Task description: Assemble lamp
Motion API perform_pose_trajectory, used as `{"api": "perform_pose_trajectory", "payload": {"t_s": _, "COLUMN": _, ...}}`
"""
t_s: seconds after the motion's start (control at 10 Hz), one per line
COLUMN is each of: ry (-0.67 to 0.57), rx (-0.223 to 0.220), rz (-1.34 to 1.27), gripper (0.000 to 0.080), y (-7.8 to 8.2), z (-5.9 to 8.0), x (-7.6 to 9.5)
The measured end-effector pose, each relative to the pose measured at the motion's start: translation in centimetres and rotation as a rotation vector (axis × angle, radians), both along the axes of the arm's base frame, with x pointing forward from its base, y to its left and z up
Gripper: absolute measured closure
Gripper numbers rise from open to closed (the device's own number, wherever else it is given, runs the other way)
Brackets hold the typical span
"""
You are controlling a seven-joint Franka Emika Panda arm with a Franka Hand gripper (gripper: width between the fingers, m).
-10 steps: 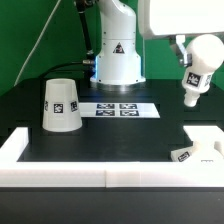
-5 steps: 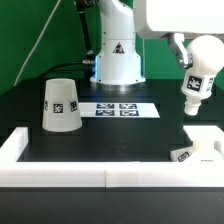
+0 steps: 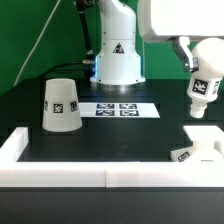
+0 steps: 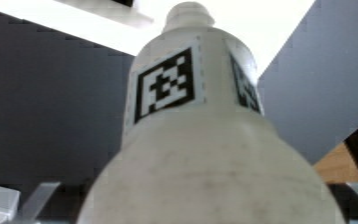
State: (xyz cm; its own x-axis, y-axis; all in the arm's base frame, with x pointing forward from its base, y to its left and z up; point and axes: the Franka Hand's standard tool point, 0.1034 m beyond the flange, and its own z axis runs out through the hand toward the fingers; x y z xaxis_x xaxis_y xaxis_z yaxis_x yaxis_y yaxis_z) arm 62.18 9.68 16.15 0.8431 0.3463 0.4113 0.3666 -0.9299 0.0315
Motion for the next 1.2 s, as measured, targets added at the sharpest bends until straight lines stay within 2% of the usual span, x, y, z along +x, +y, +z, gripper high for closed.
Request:
{"api": "perform_pose_trajectory", "payload": {"t_s": 0.2, "ry": 0.029, "rx": 0.017, "rz": -0.016, "gripper": 0.0222, "y": 0.7, "z": -0.5, "x": 0.7}}
{"api": "perform_pose_trajectory", "payload": {"t_s": 0.5, "ry": 0.024, "rx": 0.024, "rz": -0.035, "gripper": 0.0222, "y": 0.0, "z": -1.0, "x": 1.5}}
{"api": "perform_pose_trajectory", "payload": {"t_s": 1.2, "ry": 0.026, "rx": 0.023, "rz": -0.033, "gripper": 0.0222, "y": 0.5, "z": -2.1, "x": 0.5}}
